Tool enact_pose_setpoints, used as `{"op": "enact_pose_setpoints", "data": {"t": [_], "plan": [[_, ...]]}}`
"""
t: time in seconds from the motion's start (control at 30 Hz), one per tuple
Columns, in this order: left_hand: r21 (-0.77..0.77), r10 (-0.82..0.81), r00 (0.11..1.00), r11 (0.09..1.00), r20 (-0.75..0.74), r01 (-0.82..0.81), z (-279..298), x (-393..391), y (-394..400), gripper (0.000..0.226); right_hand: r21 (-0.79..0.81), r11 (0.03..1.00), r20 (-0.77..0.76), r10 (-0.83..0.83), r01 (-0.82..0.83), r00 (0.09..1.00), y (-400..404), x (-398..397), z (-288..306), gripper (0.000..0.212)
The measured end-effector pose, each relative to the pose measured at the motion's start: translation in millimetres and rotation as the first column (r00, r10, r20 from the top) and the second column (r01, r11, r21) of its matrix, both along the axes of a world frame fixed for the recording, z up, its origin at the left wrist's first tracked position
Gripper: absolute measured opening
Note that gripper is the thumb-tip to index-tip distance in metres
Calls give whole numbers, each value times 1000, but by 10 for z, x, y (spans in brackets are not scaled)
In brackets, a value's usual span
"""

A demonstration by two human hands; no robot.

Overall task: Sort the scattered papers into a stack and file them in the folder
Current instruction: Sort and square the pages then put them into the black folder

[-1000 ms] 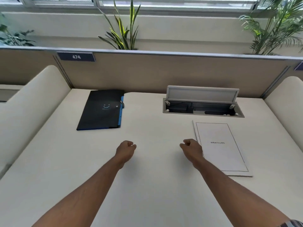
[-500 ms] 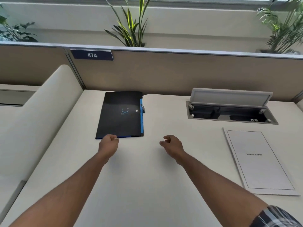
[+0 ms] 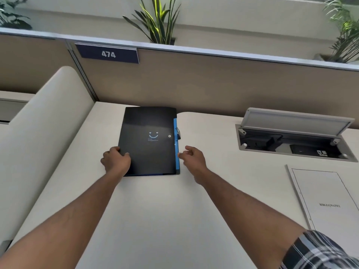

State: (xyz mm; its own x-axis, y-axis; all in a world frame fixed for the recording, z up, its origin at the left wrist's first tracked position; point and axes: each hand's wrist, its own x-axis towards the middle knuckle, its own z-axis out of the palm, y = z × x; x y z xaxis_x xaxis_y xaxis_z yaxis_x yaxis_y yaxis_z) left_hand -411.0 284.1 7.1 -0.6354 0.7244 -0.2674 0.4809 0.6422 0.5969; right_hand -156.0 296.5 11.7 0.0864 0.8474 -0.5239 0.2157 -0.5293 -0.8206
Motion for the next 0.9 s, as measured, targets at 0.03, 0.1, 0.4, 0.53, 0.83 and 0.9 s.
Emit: {"op": "enact_pose_setpoints", "data": {"t": [0.03,0.1,0.4,0.53,0.83,0.9], "plan": [[6,-7,1000,1000,-2,7,-14,-7,47,46,-3,1000,9,-17,17,1000,47,-33,-9,62],[4,6,1000,1000,8,-6,-21,-11,121,48,-7,1000,54,-22,22,998,115,-90,-7,61],[-5,105,977,994,185,-106,-6,113,69,46,33,999,85,2,-5,996,95,-47,-65,12],[-32,112,939,994,326,-107,9,312,-139,64,40,998,69,-44,42,997,-168,101,-24,16],[28,-52,832,999,552,45,94,805,-898,75,-1,1000,-104,-14,14,994,-1197,825,138,23],[79,-77,769,996,634,34,137,942,-1060,62,-18,1000,-108,2,-4,994,-1459,1020,181,26]]}}
